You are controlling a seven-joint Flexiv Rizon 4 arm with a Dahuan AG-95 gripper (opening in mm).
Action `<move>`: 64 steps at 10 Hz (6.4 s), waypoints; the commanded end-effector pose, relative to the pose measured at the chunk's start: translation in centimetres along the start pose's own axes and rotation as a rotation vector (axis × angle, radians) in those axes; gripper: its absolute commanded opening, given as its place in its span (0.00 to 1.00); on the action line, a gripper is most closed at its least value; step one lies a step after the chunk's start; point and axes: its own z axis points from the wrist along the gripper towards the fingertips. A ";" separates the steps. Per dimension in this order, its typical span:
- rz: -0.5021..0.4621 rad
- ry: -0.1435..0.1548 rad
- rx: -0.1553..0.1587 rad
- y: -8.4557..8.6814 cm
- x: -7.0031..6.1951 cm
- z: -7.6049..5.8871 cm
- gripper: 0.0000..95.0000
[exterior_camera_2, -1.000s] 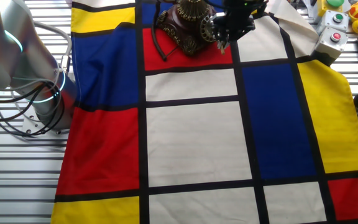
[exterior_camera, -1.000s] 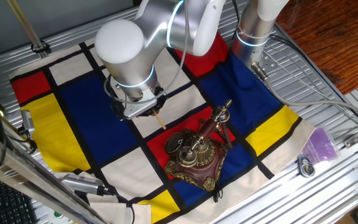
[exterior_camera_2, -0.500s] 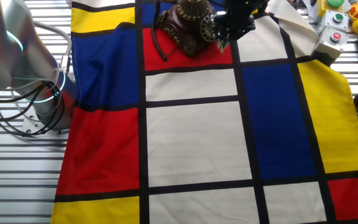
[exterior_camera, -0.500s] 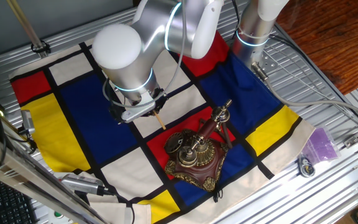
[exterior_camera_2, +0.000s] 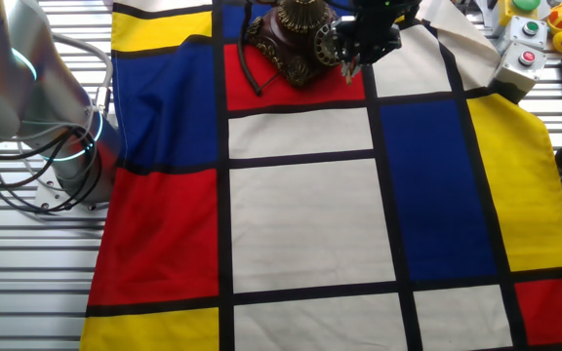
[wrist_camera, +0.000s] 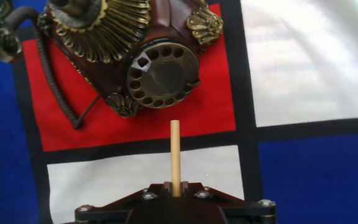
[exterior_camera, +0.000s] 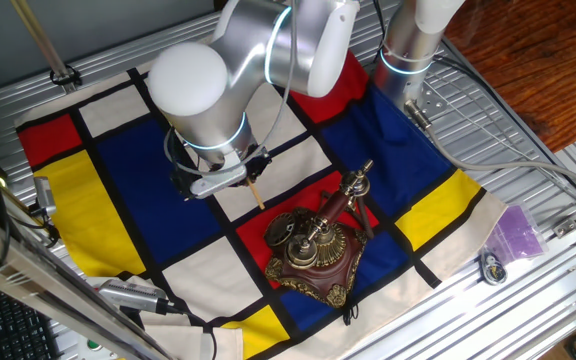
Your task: Dial a number on an old rotary phone
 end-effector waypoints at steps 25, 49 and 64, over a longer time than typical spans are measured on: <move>-0.210 0.042 0.034 1.5 -5.9 1.0 0.00; -0.140 0.106 0.014 0.8 -6.9 0.7 0.00; -0.095 0.116 0.006 -0.3 -7.0 0.8 0.00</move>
